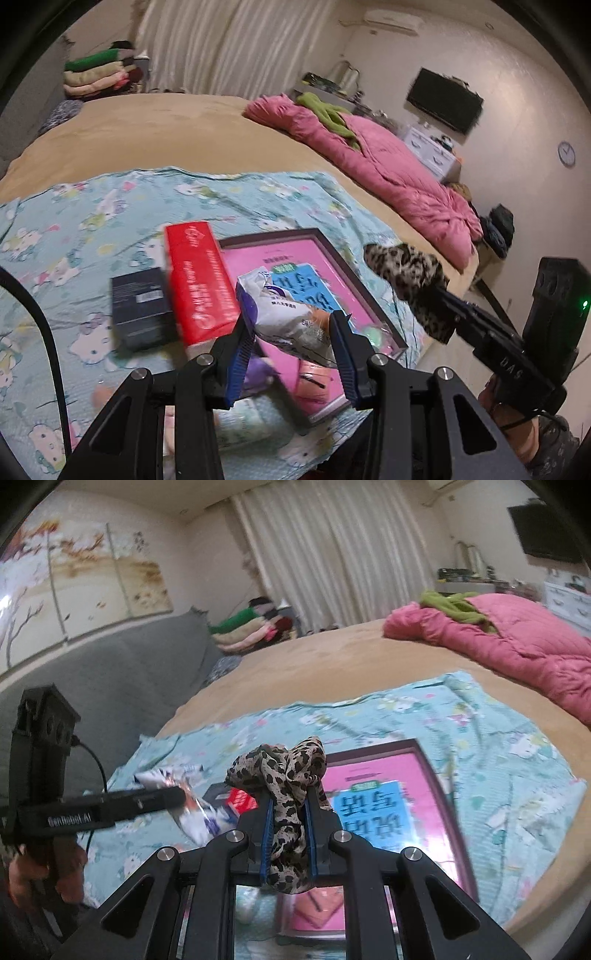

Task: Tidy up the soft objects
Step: 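Lift and carry the packet and leopard cloth with both tools over the pink tray, then lower the packet and leopard cloth onto the pink tray and open both tools, then withdraw both open tools from the tray back toward the remaining pile, then grasp the white floral cloth with the left tool while the right tool grasps the pink plush bunny, then lift and carry the cloth and plush bunny with both tools over the pink tray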

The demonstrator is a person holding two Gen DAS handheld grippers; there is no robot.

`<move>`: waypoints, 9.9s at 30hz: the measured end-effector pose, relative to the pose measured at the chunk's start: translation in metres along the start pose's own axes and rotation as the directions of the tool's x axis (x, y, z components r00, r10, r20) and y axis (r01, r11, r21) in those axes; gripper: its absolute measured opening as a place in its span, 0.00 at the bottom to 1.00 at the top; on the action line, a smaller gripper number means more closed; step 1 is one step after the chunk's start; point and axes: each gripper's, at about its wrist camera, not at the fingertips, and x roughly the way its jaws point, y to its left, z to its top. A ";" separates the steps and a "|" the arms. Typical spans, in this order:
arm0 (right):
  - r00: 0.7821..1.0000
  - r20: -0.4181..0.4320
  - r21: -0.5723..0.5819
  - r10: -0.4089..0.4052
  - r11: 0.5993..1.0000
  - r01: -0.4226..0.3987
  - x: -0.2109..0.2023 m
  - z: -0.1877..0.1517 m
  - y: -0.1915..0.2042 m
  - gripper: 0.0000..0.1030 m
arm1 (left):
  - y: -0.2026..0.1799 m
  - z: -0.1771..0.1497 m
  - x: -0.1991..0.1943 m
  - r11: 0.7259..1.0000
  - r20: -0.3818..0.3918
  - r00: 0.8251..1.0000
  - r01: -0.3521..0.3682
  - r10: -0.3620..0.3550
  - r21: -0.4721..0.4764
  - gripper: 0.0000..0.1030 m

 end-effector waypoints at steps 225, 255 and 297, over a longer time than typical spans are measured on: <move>0.920 -0.389 -0.323 -0.041 0.942 -0.094 0.098 -0.098 0.131 0.74 | 0.154 -0.098 0.004 0.920 -0.287 0.956 -0.169 0.066 -0.352 0.56; 0.903 -0.424 -0.416 -0.060 0.899 -0.135 0.135 -0.118 0.147 0.74 | 0.172 -0.104 0.012 0.907 -0.253 0.967 -0.097 -0.011 -0.410 0.08; 0.955 -0.226 -0.176 0.194 0.956 -0.235 0.077 -0.044 0.114 0.20 | 0.125 -0.055 -0.067 0.954 -0.024 0.998 -0.058 0.053 -0.293 0.07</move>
